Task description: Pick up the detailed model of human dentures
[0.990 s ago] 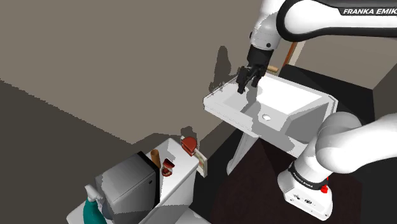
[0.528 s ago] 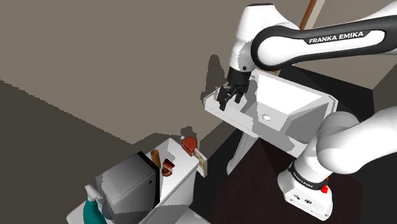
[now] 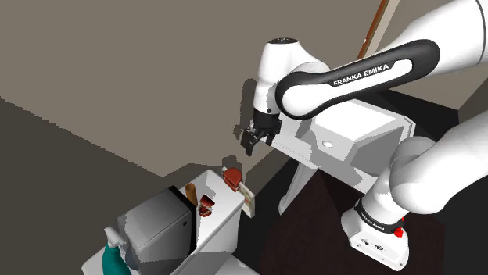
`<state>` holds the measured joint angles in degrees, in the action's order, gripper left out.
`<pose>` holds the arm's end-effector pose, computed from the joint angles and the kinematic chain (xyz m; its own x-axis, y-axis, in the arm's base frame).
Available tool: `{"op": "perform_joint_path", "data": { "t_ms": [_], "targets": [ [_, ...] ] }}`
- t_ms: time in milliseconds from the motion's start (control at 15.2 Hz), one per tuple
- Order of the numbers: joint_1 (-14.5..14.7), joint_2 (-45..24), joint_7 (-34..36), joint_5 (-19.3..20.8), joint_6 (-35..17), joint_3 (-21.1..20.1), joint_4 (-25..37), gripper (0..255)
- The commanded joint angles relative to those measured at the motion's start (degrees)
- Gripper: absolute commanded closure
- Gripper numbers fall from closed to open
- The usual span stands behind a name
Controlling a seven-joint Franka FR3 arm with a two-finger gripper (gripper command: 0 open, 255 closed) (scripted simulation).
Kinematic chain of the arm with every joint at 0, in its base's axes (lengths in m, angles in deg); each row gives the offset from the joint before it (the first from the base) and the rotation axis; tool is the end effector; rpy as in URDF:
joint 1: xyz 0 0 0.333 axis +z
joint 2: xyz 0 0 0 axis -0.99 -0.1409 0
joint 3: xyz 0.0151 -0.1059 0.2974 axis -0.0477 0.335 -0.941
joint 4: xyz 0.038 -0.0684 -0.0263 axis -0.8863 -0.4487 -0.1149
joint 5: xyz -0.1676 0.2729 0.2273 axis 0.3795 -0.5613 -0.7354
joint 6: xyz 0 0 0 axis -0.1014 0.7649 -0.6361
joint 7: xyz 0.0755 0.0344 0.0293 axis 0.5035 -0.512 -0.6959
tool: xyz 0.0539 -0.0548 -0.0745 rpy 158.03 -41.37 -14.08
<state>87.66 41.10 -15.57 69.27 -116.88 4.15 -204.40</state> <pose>0.3934 0.1623 0.4142 0.9875 -0.1569 0.0121 -0.1558 -0.9857 -0.0637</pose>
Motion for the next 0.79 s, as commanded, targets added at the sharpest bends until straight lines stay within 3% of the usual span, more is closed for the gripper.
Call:
{"op": "perform_joint_path", "data": {
  "t_ms": [0,330,726],
  "targets": [
    [0.32,-4.1,2.45,0.19,-3.5,-1.93,0.81,0],
    [0.64,-15.11,8.99,3.26,-10.71,-5.74,4.62,0],
    [2.43,-29.29,18.82,11.15,-17.0,-7.64,11.75,0]
  ]
}}
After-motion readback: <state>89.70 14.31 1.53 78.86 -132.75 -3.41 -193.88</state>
